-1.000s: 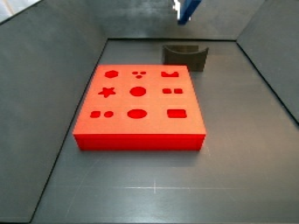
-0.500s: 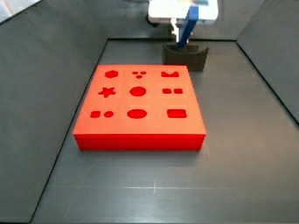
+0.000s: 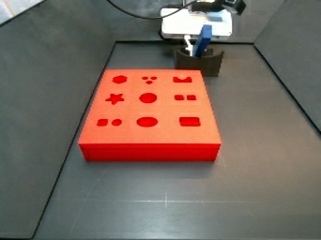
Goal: Pick up the rectangle object. Move up. Place the rectangle object on the fixture. Regrasp the rectangle object. Move to above the board. Insert the rectangle object.
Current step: Place the rectangle object on the fixture, then regrasp the rectangle object.
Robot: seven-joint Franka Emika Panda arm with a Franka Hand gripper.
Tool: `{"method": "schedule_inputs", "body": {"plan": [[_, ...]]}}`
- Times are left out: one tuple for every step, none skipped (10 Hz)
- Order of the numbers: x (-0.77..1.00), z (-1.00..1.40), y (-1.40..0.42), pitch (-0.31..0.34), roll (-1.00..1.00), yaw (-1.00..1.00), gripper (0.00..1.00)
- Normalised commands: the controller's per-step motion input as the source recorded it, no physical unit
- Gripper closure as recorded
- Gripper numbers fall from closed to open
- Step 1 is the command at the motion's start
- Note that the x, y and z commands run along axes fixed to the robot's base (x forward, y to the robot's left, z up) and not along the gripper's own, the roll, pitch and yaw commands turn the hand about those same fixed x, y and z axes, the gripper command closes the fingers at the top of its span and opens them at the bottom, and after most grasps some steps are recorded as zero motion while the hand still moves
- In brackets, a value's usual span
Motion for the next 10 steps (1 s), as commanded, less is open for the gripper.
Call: {"method": "schedule_inputs", "body": {"plan": [[0.0, 0.0, 0.0, 0.0, 0.0, 0.0, 0.0], [0.0, 1.0, 0.0, 0.005, 0.01, -0.04, 0.0], [-0.01, 1.0, 0.0, 0.014, 0.02, -0.03, 0.0], [-0.03, 1.0, 0.0, 0.017, 0.04, -0.02, 0.0], [-0.03, 1.0, -0.01, 0.019, 0.05, -0.01, 0.0], [-0.04, 1.0, -0.01, 0.022, 0.06, 0.0, 0.0], [-0.04, 0.93, 0.0, 0.027, 0.06, 0.0, 0.0], [-0.04, 0.7, 0.0, 0.035, 0.06, 0.0, 0.0], [-0.04, 0.52, 0.0, 0.045, 0.06, 0.0, 0.0], [-0.03, 0.29, 0.0, 0.055, 0.06, -0.01, 0.0]]}}
